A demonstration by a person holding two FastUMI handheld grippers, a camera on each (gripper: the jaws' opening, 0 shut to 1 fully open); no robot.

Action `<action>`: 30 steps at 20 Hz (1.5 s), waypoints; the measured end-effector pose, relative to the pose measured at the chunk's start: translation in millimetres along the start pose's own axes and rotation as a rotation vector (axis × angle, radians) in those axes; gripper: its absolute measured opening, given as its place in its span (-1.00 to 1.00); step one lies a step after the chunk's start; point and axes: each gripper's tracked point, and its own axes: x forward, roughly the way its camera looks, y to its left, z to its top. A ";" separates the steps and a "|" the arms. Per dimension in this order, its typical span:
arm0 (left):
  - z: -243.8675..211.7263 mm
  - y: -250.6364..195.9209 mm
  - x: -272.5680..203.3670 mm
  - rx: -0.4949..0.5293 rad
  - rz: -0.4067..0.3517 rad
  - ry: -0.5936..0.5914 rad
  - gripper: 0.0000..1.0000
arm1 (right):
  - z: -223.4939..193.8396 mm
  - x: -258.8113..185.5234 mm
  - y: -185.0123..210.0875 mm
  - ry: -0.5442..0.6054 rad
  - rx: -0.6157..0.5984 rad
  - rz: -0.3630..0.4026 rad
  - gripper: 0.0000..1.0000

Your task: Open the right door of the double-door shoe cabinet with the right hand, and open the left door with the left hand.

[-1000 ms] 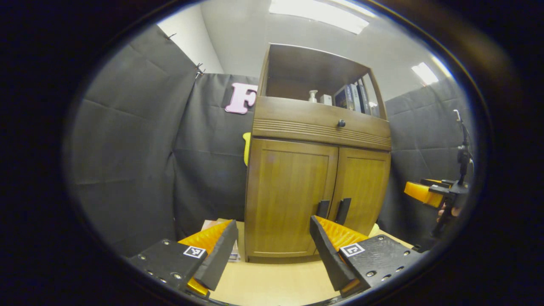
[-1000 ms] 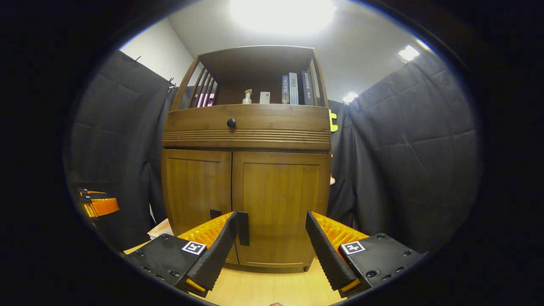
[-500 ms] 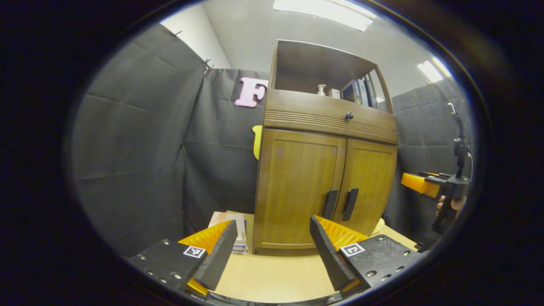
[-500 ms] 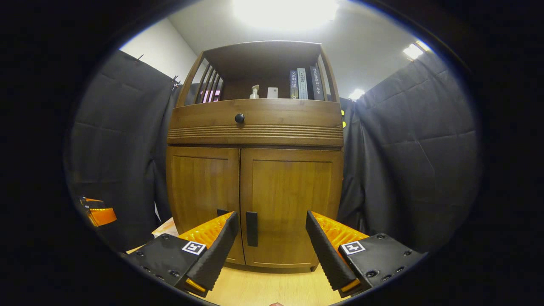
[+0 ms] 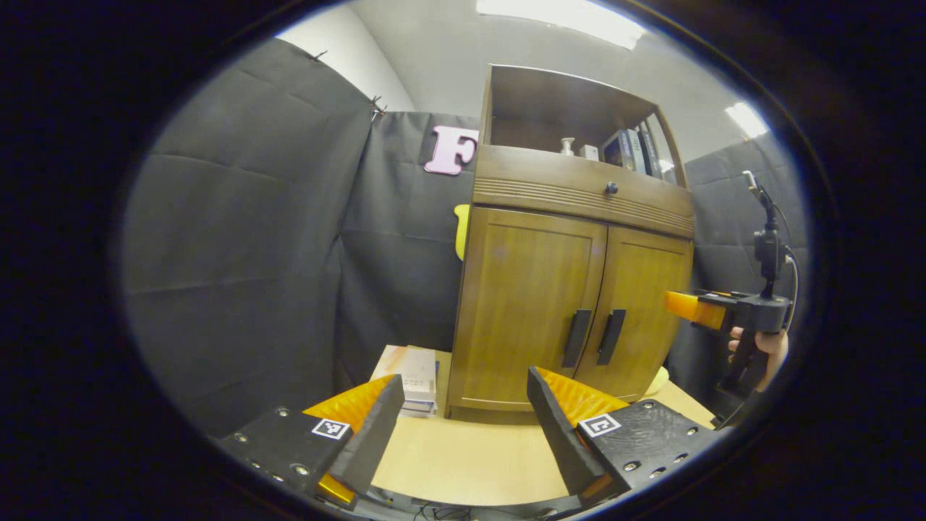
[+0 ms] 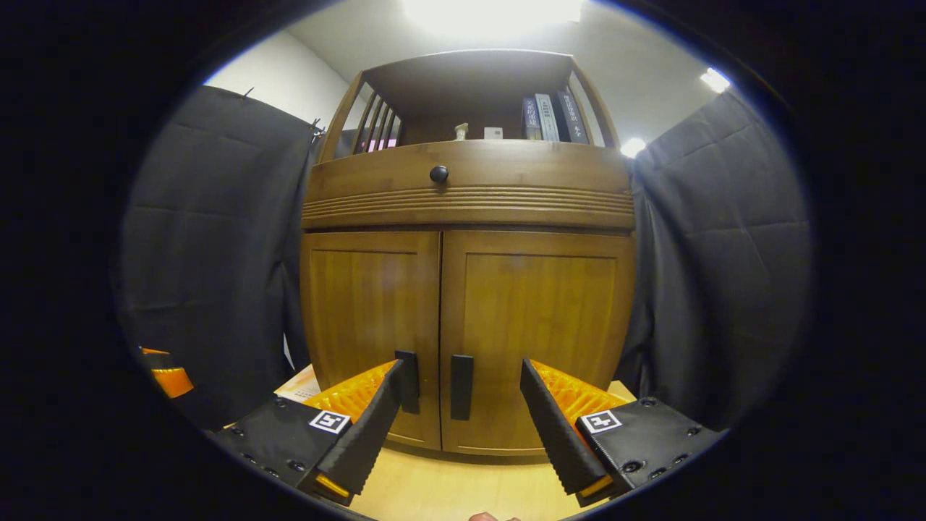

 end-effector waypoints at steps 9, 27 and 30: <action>-26.0 17.0 -7.9 0.020 0.115 0.041 1.00 | -18.2 69.7 -1.9 0.037 -0.005 -0.032 0.99; -41.9 40.7 17.9 -0.071 0.219 0.096 0.97 | -78.1 153.3 -13.8 0.187 -0.015 -0.079 0.60; -39.2 40.3 15.0 -0.063 0.210 0.100 1.00 | -81.2 156.9 -9.1 0.199 -0.001 -0.063 0.11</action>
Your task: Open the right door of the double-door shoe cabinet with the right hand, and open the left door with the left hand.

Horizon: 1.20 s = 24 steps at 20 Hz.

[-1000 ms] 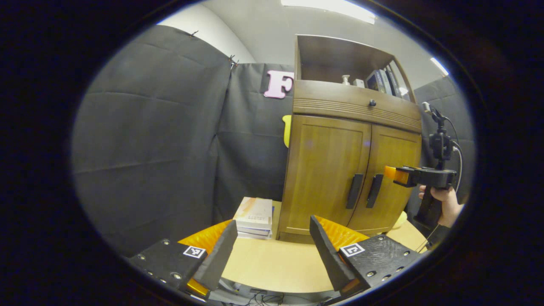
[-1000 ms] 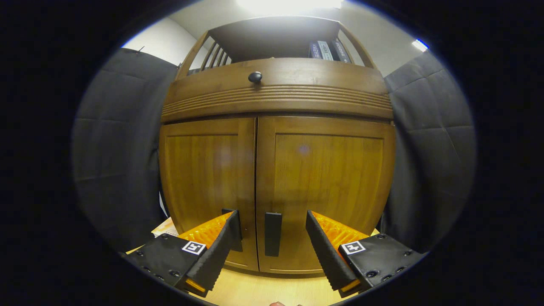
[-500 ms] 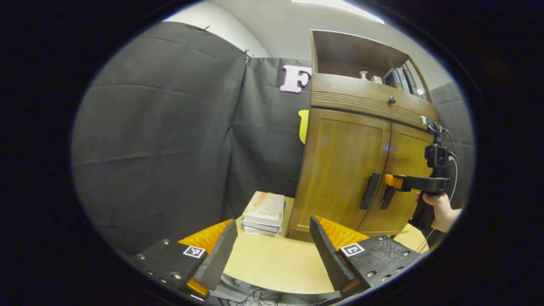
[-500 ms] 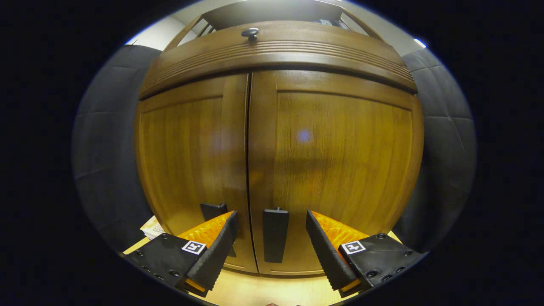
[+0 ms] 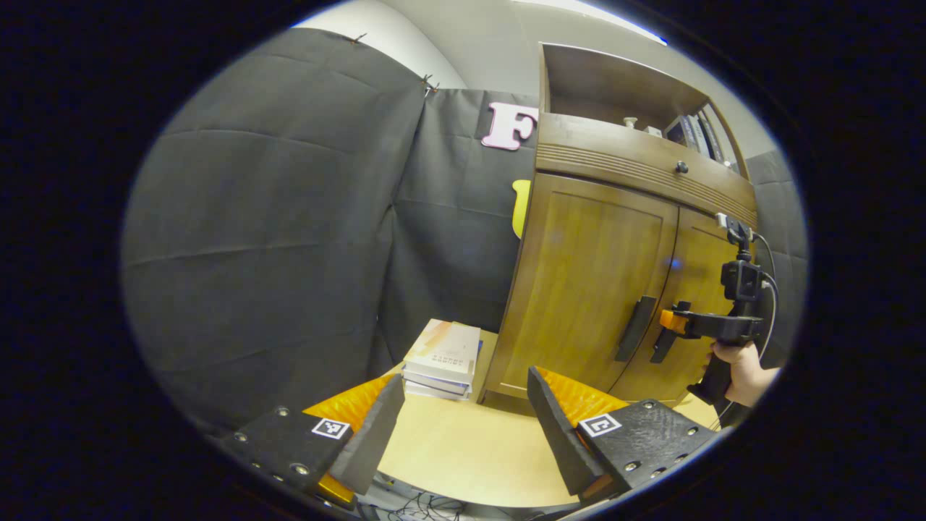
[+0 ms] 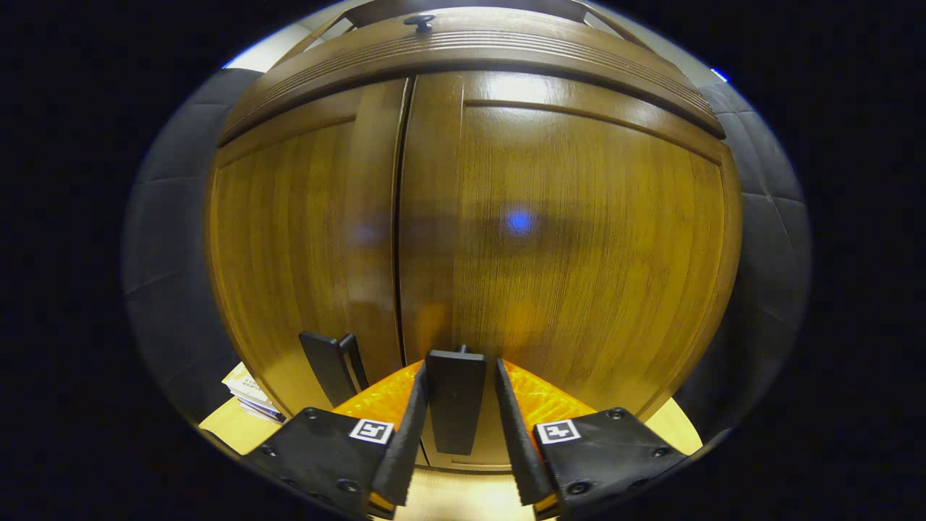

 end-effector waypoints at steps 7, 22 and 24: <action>-2.1 -5.3 1.7 0.021 -0.061 0.006 1.00 | -4.8 0.3 -0.3 0.020 0.010 0.029 -0.55; -0.6 -24.0 11.1 -0.010 -0.269 0.040 0.97 | -25.7 -80.7 -11.9 0.054 0.027 0.045 -0.53; -1.9 -33.5 13.2 -0.004 -0.328 0.056 0.94 | -28.9 -94.9 -18.2 0.054 0.028 0.040 -0.51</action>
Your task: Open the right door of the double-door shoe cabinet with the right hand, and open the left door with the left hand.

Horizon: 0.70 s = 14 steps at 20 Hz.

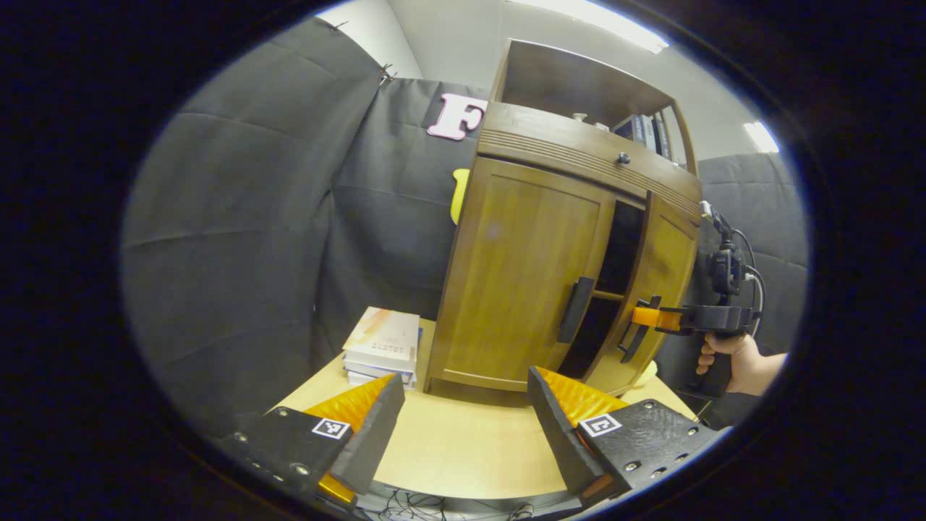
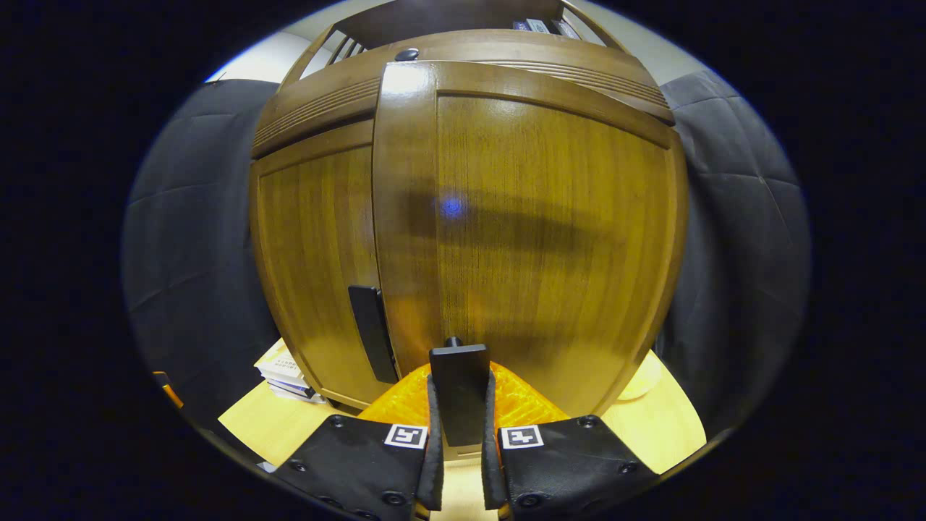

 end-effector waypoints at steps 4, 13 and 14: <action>2.6 -20.3 18.0 0.035 -0.061 -0.001 1.00 | -5.9 -21.7 -11.7 -0.008 0.026 -0.005 -0.53; 14.4 -88.7 10.9 0.112 -0.081 -0.002 0.97 | -16.9 -60.1 -43.9 -0.038 0.037 0.060 -0.53; 15.4 -96.6 10.3 0.123 -0.067 -0.001 1.00 | -16.9 -63.8 -48.1 -0.037 0.035 0.075 -0.53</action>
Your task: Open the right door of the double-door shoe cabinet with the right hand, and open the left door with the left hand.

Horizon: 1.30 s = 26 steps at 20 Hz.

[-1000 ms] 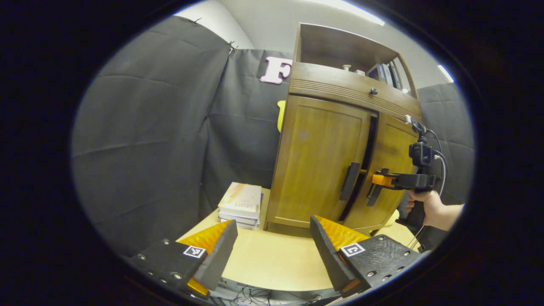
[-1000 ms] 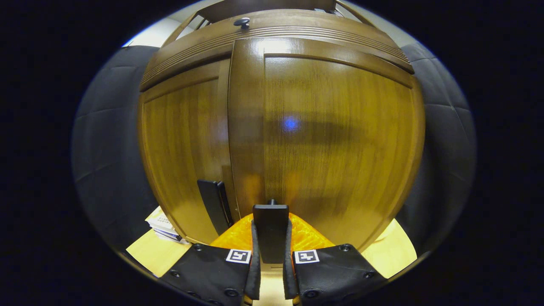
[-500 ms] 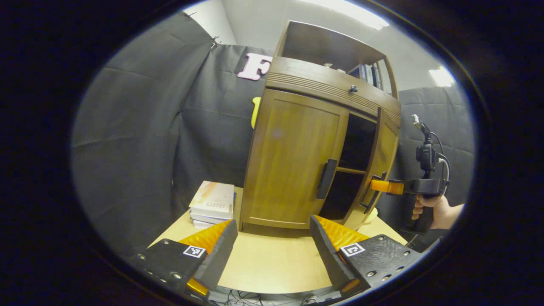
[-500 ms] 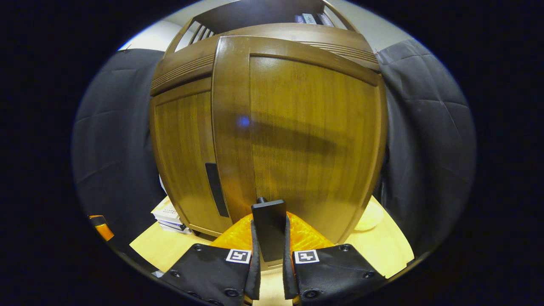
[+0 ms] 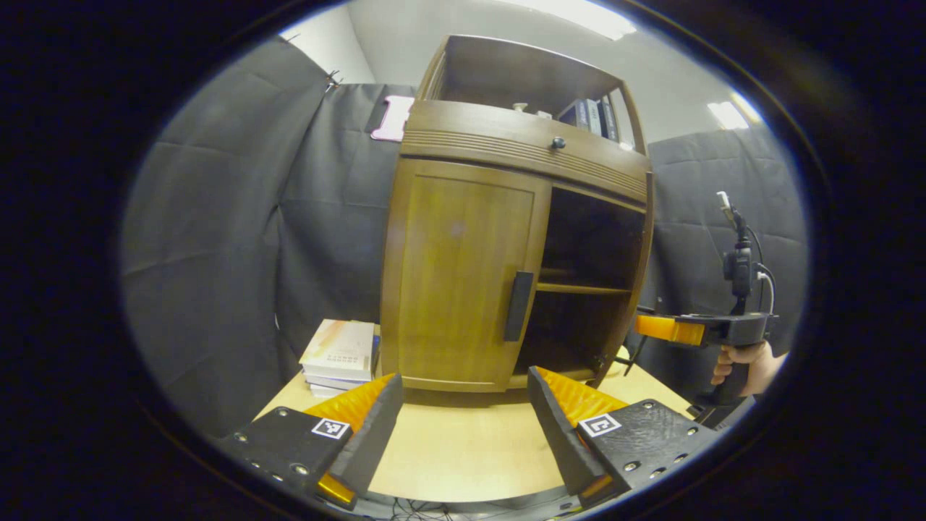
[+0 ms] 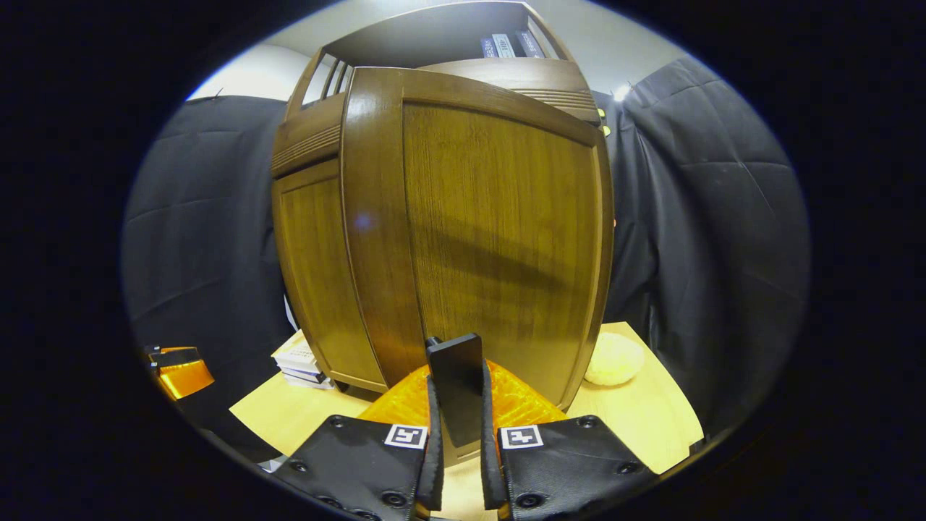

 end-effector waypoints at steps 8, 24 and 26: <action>16.7 -92.5 -4.3 0.010 -0.006 -0.010 1.00 | -7.0 -28.4 -42.2 -0.003 0.008 0.062 -0.57; 26.1 -244.8 46.2 0.054 -0.290 0.041 1.00 | -13.0 -69.2 -169.1 -0.022 0.036 -0.068 -1.00; 27.4 -263.4 55.5 0.058 -0.322 0.042 1.00 | -11.9 -71.8 -177.3 -0.038 -0.006 -0.065 -0.81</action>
